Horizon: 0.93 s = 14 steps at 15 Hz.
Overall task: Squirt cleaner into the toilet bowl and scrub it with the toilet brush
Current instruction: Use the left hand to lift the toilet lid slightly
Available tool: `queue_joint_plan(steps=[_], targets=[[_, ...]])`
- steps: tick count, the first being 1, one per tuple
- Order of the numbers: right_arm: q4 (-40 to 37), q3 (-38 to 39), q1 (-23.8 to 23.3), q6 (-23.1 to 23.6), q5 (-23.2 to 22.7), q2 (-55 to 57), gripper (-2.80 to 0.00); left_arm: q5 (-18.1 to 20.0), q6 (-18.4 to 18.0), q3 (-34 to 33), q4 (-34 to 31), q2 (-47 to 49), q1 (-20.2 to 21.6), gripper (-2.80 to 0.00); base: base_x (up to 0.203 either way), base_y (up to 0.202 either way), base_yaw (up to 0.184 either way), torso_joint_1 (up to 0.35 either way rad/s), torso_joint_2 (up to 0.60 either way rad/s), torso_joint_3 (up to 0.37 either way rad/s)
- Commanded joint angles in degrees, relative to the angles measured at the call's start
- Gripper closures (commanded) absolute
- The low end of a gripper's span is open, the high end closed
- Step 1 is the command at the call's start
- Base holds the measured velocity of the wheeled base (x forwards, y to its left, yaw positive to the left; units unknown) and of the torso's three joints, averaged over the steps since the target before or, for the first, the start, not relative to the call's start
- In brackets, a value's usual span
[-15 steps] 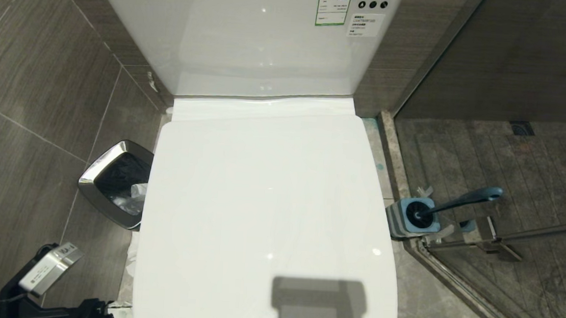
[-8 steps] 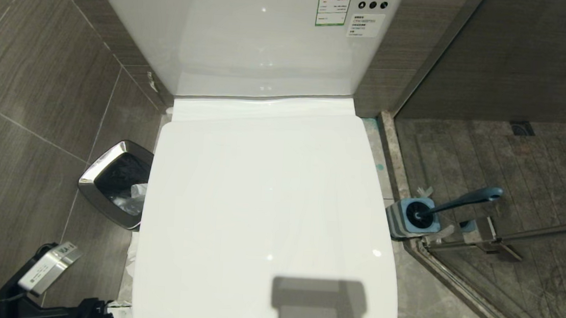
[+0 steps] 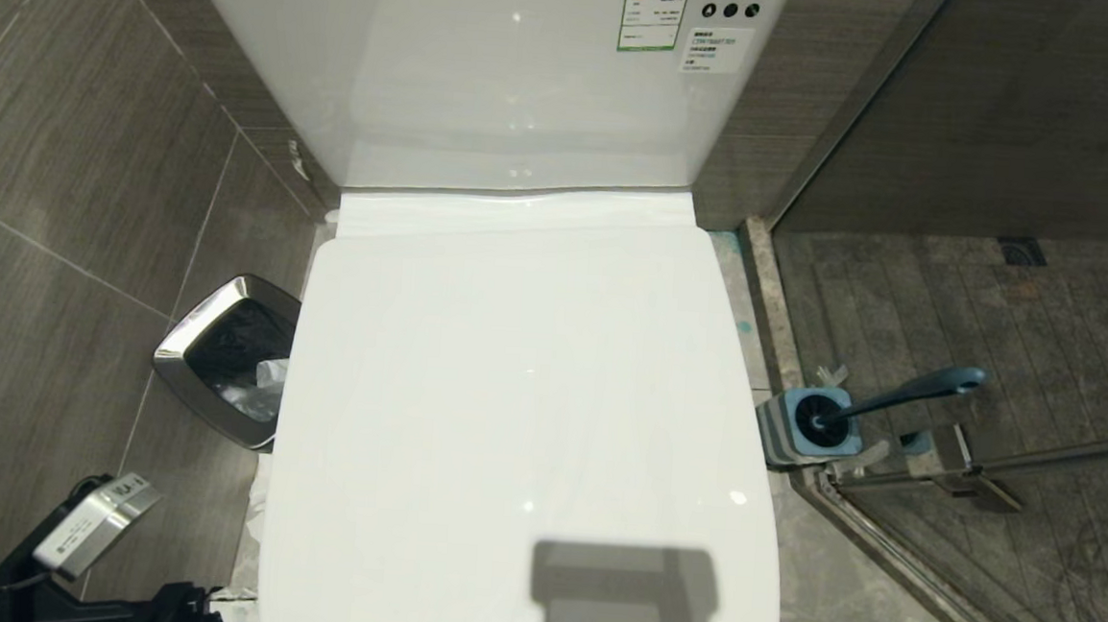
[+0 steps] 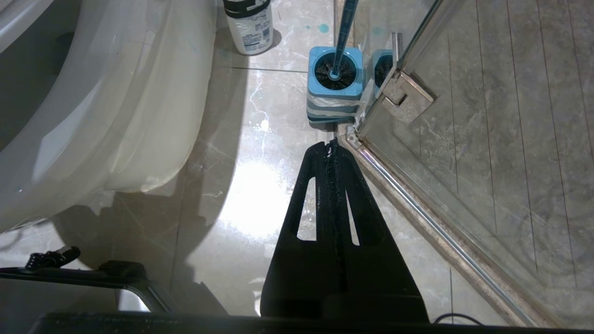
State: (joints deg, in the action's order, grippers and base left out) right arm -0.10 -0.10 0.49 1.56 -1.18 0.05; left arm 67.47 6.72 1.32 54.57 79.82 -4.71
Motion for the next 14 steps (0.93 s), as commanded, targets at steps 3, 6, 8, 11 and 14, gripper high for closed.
queue_joint_plan(steps=[3, 6, 8, 11, 14], targets=[[0.0, 0.0, 0.0, 0.0, 0.0, 0.0, 0.00, 0.2, 0.1, 0.4, 0.3, 0.4, 0.0, -2.80, 0.000, 0.000, 0.000, 0.000, 0.00, 0.000], [0.0, 0.0, 0.0, 0.0, 0.0, 0.0, 0.00, 0.1, 0.4, 0.4, 0.3, 0.8, 0.0, -2.80, 0.000, 0.000, 0.000, 0.000, 0.00, 0.000], [0.0, 0.0, 0.0, 0.0, 0.0, 0.0, 0.00, 0.1, 0.3, 0.2, 0.3, 0.7, 0.0, -2.80, 0.000, 0.000, 0.000, 0.000, 0.00, 0.000], [0.0, 0.0, 0.0, 0.0, 0.0, 0.0, 0.00, 0.1, 0.6, -0.2, 0.3, 0.7, 0.0, -2.80, 0.000, 0.000, 0.000, 0.000, 0.00, 0.000], [0.0, 0.0, 0.0, 0.0, 0.0, 0.0, 0.00, 0.1, 0.6, -0.2, 0.2, 0.8, 0.0, -2.80, 0.000, 0.000, 0.000, 0.000, 0.00, 0.000]])
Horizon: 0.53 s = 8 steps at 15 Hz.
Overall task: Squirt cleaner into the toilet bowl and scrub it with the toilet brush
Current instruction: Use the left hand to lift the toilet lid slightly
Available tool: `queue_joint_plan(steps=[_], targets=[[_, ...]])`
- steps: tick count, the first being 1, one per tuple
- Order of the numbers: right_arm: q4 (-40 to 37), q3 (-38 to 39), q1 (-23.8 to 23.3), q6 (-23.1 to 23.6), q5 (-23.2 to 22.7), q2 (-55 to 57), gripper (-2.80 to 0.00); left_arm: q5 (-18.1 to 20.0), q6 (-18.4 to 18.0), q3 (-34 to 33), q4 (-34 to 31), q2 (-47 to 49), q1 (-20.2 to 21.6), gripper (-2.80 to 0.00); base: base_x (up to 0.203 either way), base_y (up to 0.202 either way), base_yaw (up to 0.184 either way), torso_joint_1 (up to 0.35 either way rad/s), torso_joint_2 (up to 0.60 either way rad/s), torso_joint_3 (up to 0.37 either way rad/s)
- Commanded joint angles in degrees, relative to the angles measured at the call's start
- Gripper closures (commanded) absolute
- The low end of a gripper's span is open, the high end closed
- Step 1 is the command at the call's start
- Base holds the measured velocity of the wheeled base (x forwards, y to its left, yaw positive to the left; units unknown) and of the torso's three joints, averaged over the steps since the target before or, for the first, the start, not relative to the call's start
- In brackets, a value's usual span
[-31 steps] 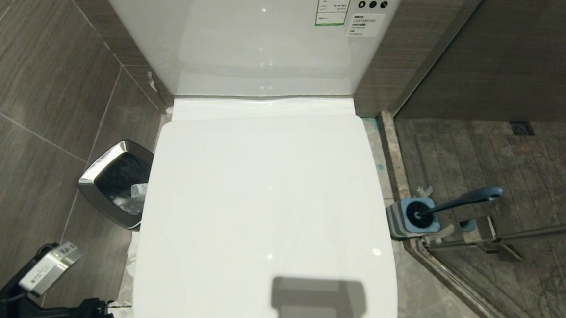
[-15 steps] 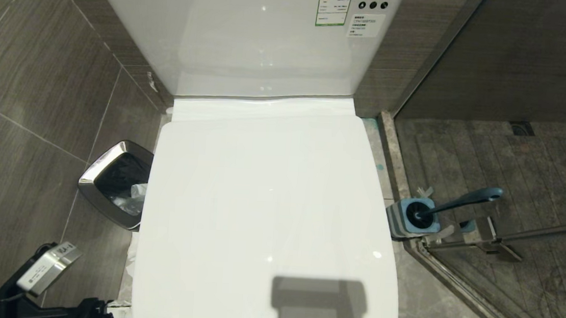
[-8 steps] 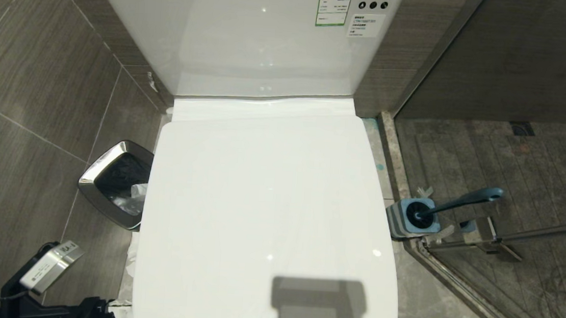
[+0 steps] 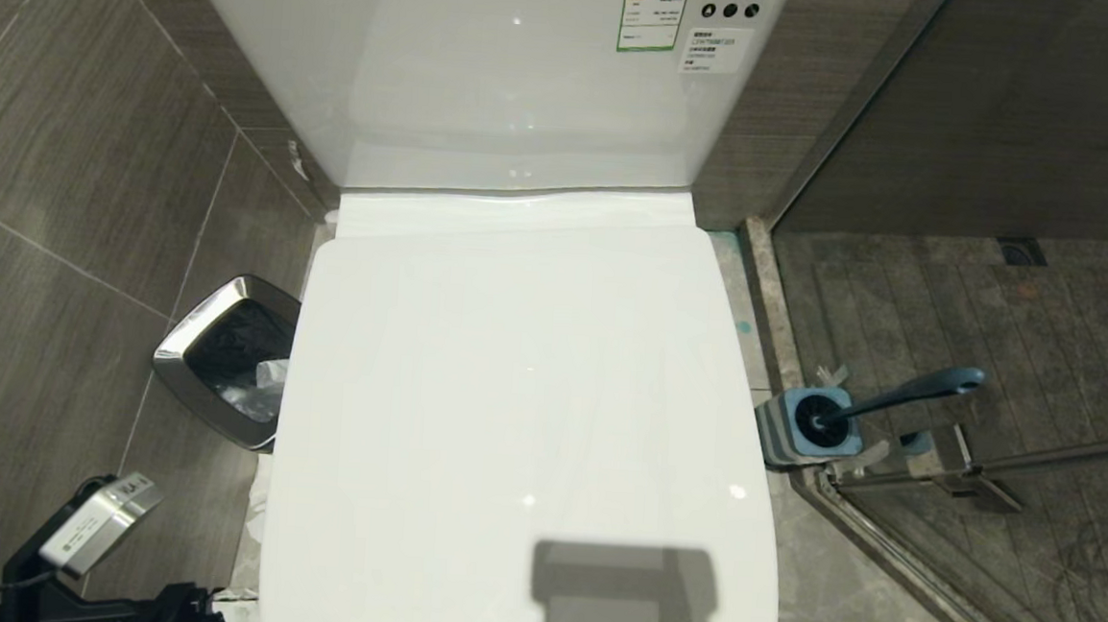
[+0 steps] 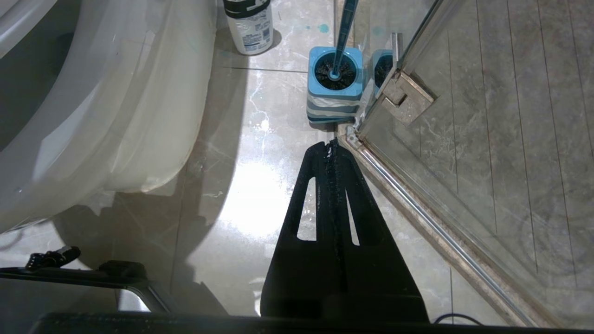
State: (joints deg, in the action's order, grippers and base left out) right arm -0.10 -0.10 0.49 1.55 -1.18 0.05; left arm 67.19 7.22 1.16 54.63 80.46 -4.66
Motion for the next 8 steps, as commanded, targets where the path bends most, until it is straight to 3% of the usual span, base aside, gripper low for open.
queue_joint_plan(steps=[1, 3, 8], targets=[[0.0, 0.0, 0.0, 0.0, 0.0, 0.0, 0.00, 0.4, 0.4, 0.0, 0.0, 0.1, 0.0, -2.80, 0.000, 0.000, 0.000, 0.000, 0.00, 0.000], [0.0, 0.0, 0.0, 0.0, 0.0, 0.0, 0.00, 0.4, 2.3, 0.0, 0.0, 0.1, 0.0, -2.80, 0.000, 0.000, 0.000, 0.000, 0.00, 0.000], [0.0, 0.0, 0.0, 0.0, 0.0, 0.0, 0.00, 0.5, 2.5, -0.1, 0.1, 0.0, 0.2, -2.80, 0.000, 0.000, 0.000, 0.000, 0.00, 0.000]])
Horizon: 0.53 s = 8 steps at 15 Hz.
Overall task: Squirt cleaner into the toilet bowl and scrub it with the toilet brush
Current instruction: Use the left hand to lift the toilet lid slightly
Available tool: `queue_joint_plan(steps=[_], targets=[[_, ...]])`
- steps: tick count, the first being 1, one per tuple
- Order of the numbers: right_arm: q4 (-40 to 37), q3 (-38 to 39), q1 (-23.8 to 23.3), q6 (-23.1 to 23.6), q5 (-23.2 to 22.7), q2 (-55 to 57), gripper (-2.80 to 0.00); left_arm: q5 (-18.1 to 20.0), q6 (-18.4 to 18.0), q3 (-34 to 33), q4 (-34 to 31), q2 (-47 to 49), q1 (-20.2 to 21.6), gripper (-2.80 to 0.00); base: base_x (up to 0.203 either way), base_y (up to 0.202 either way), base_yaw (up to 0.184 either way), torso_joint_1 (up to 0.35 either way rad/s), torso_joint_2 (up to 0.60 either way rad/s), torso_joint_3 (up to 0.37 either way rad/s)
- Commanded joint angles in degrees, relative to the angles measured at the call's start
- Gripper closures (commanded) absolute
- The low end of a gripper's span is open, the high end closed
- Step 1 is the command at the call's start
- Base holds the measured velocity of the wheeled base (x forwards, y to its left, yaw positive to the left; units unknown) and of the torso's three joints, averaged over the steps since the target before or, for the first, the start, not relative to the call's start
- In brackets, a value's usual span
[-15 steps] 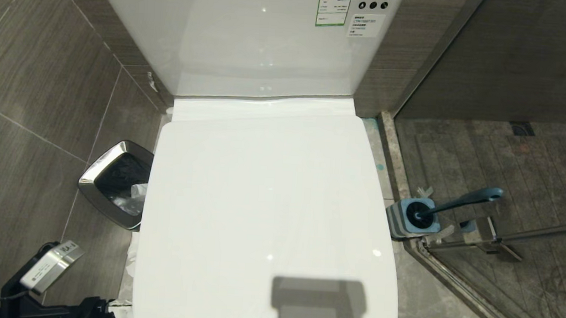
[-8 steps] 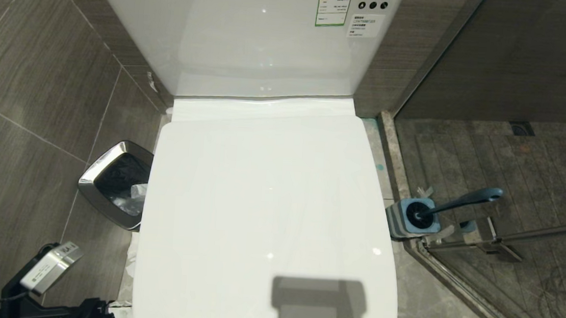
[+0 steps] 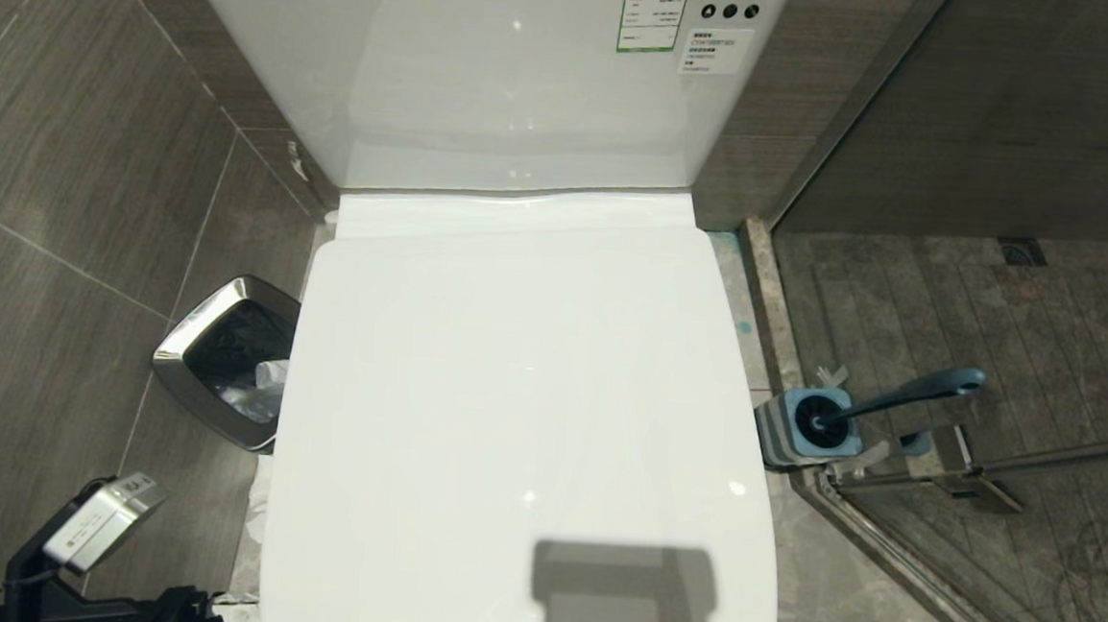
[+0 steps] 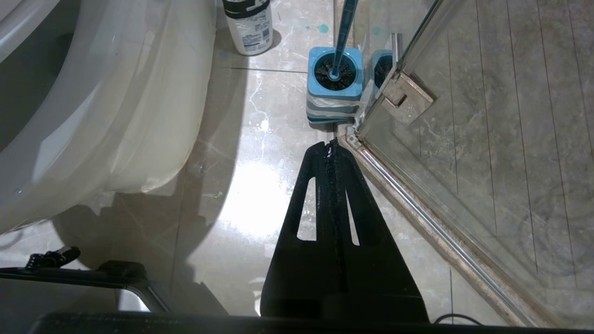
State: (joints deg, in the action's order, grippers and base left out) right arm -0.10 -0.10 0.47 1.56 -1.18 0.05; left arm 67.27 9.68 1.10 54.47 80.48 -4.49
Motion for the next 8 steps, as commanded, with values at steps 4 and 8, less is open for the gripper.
queue_joint_plan(steps=[4, 8], targets=[[0.0, 0.0, 0.0, 0.0, 0.0, 0.0, 0.00, 0.4, 0.1, 0.0, 0.5, 0.0, 0.1, -2.80, 0.000, 0.000, 0.000, -0.002, 0.00, -0.054], [0.0, 0.0, 0.1, 0.0, 0.0, 0.0, 0.00, 0.4, 0.1, 0.0, 0.6, -0.1, 0.0, -2.80, 0.000, 0.000, 0.000, 0.004, 0.01, -0.138]])
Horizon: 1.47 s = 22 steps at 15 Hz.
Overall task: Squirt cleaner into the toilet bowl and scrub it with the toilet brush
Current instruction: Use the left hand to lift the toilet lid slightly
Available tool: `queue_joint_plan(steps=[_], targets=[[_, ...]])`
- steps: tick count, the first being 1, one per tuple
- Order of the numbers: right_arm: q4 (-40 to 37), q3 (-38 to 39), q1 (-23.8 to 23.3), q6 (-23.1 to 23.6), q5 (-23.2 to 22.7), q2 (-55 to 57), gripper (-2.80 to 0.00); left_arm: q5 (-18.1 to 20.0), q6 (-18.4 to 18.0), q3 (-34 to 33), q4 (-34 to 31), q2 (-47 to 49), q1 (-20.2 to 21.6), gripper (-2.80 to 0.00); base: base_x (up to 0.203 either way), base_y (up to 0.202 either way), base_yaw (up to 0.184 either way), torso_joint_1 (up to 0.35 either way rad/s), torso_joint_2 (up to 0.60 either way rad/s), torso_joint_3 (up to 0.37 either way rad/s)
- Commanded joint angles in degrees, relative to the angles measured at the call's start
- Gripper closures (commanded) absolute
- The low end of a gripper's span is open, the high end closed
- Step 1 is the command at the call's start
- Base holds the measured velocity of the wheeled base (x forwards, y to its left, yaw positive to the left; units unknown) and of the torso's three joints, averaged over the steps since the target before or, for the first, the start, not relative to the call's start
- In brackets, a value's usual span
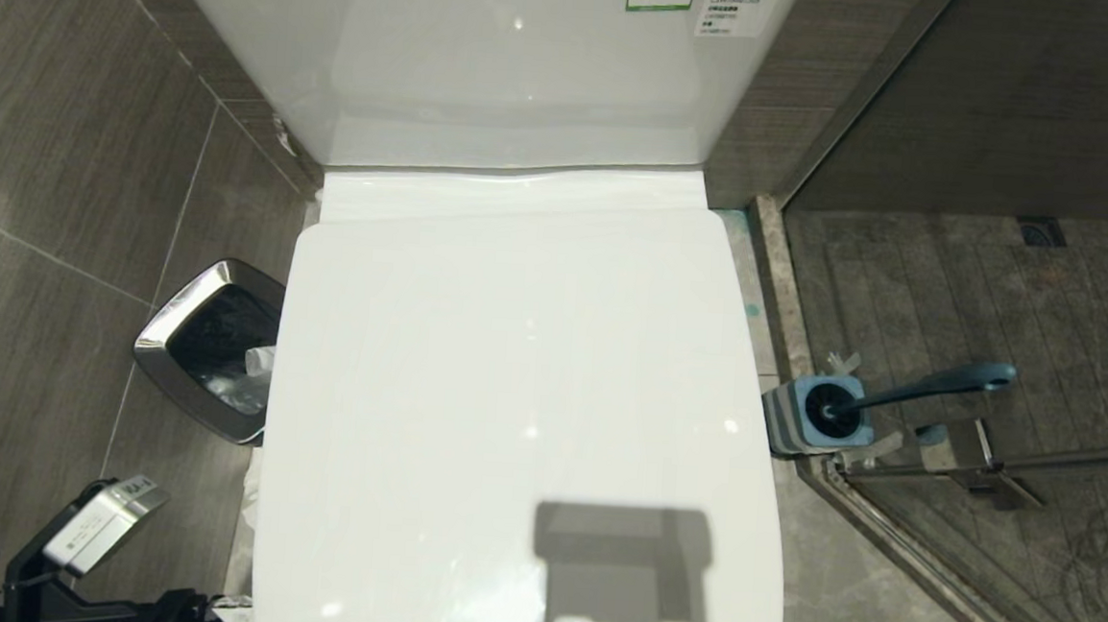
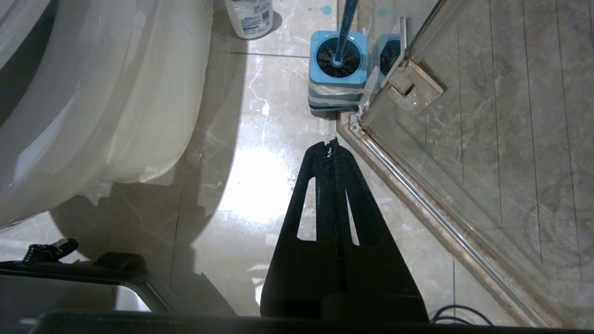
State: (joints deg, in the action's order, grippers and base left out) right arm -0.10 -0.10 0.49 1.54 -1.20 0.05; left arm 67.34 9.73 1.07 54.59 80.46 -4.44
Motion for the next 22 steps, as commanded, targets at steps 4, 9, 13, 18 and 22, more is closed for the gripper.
queue_joint_plan(steps=[4, 9, 13, 18, 22], targets=[[0.0, 0.0, 0.0, 0.0, 0.0, 0.0, 0.00, 0.2, -1.1, 0.2, 0.8, -0.6, 0.0, -2.80, 0.000, 0.000, 0.000, 0.003, 0.00, -0.017], [0.0, 0.0, 0.0, 0.0, 0.0, 0.0, 0.00, 0.2, -2.3, 0.3, 1.0, -0.7, 0.6, -2.80, 0.000, 0.000, 0.000, 0.000, 0.00, 0.000], [-0.1, 0.0, 0.0, 0.0, 0.0, 0.0, 0.00, 0.3, -2.0, 0.4, 1.0, -0.7, 0.5, -2.80, 0.000, 0.000, 0.000, 0.000, 0.00, 0.000], [-0.1, 0.0, 0.0, 0.0, 0.0, 0.0, 0.00, 0.2, -1.6, 0.3, 1.0, -1.4, 0.9, -2.80, 0.000, 0.000, 0.000, 0.000, 0.00, 0.000], [0.0, 0.0, 0.0, 0.0, 0.0, 0.0, 0.00, 0.4, -1.5, -0.1, 0.9, -1.4, 0.8, -2.80, 0.000, 0.000, 0.000, -0.001, 0.00, 0.074]])
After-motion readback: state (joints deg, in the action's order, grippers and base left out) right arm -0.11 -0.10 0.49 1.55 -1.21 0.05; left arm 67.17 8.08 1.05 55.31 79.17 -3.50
